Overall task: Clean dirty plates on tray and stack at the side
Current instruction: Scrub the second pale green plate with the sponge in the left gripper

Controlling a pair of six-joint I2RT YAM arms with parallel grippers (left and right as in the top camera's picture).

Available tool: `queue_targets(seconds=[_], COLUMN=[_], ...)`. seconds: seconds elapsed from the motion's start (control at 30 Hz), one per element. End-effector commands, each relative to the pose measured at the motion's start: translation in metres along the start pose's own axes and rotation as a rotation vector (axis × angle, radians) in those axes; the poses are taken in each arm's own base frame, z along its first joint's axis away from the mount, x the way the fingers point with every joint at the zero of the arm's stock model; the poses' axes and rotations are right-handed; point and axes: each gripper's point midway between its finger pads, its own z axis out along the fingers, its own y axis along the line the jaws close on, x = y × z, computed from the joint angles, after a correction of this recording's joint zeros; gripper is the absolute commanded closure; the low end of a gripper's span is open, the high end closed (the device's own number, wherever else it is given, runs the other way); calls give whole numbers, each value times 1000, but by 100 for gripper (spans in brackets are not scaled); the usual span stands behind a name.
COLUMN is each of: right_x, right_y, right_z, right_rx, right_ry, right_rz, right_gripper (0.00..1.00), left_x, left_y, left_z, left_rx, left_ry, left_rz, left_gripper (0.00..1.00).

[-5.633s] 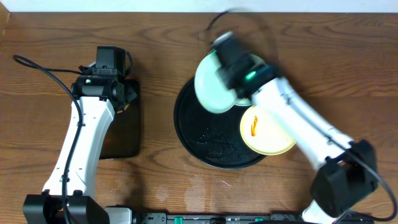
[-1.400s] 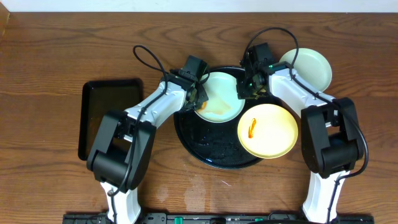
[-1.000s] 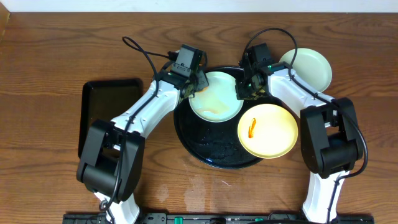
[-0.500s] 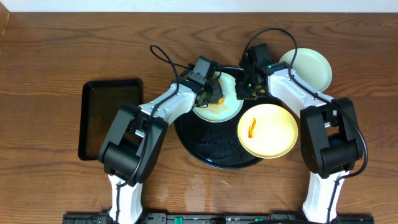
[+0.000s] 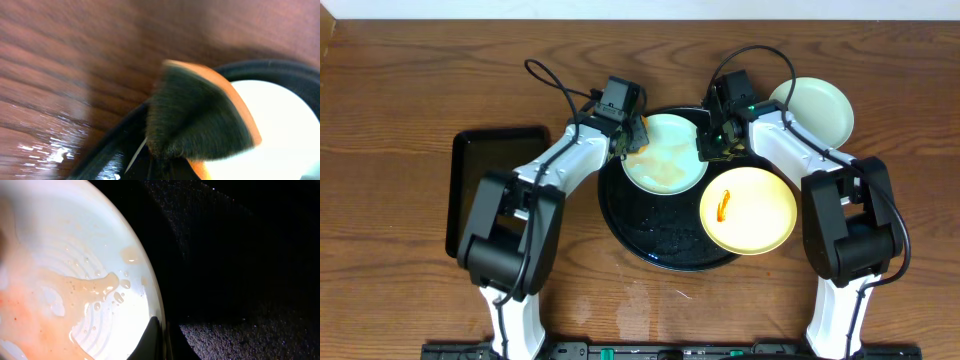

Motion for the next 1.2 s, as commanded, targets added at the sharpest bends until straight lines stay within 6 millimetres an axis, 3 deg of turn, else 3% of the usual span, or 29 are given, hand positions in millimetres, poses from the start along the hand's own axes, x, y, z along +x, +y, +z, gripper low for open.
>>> queue_targets(seconds=[0.0, 0.13, 0.23, 0.37, 0.67, 0.77, 0.93, 1.17], right_x=[17, 19, 18, 17, 17, 18, 18, 18], right_y=[-18, -18, -18, -17, -18, -18, -18, -18], right_z=[17, 16, 16, 16, 16, 16, 16, 16], right_rx=[76, 77, 77, 75, 76, 76, 77, 77], right_ry=[62, 69, 67, 61, 63, 65, 66, 65], right_rz=[18, 20, 20, 27, 27, 28, 27, 27], right_gripper=[99, 99, 99, 99, 99, 99, 99, 99], left_x=[-48, -47, -26, 25, 91, 105, 106, 90], left_y=[16, -4, -26, -49, -74, -66, -41, 24], left_z=[-41, -74, -83, -68, -16, -3, -1, -7], left_rx=[-64, 40, 168, 254, 225, 182, 109, -188], left_ry=[-167, -154, -46, 150, 278, 324, 362, 288], left_rz=[22, 26, 32, -31, 15, -5, -48, -55], left_gripper=[93, 92, 93, 93, 92, 93, 93, 92])
